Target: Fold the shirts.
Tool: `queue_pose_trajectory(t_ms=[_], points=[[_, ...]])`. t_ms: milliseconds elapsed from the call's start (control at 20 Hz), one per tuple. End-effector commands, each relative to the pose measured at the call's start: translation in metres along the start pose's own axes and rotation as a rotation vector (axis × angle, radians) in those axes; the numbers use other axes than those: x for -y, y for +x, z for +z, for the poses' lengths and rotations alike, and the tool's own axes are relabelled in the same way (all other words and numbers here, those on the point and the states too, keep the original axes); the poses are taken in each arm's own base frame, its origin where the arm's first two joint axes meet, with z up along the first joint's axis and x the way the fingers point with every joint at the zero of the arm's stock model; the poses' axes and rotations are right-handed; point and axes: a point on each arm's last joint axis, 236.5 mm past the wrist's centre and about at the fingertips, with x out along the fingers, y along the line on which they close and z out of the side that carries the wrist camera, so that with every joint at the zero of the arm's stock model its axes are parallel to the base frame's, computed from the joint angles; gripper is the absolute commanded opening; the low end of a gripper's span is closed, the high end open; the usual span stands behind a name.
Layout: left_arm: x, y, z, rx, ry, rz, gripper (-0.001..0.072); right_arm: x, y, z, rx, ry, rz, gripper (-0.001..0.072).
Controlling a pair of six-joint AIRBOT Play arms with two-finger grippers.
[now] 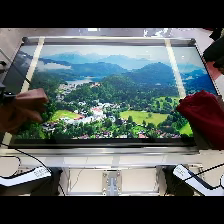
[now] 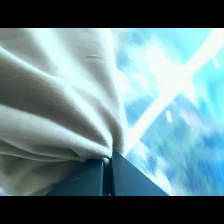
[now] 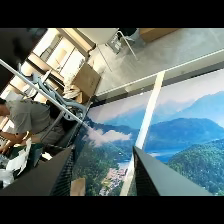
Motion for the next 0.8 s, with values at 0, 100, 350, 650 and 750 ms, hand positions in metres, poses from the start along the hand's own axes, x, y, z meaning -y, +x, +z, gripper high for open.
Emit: queue_pose_trajectory(t_ms=[0,100,350,650,750], points=[[0.114,0.026,-0.078,-0.16,0.214,-0.157,0.001,-0.004,0.0,0.0,0.002,-0.002,0.012,0.0406],[0.176,0.056,-0.13,-0.211,0.333,-0.221,0.001,-0.003,0.0,0.0,0.0,-0.002,0.012,0.0405],[0.313,0.131,-0.291,-0.252,0.451,-0.447,0.0009,0.006,0.0,-0.002,-0.009,-0.01,-0.027,0.0405],[0.33,0.206,-0.425,-0.471,0.258,-0.527,0.0011,0.064,-0.009,-0.013,-0.062,-0.055,-0.272,0.0405],[0.343,0.205,-0.409,-0.441,0.239,-0.6,0.0157,0.089,-0.018,-0.017,-0.087,-0.073,-0.386,0.0406]])
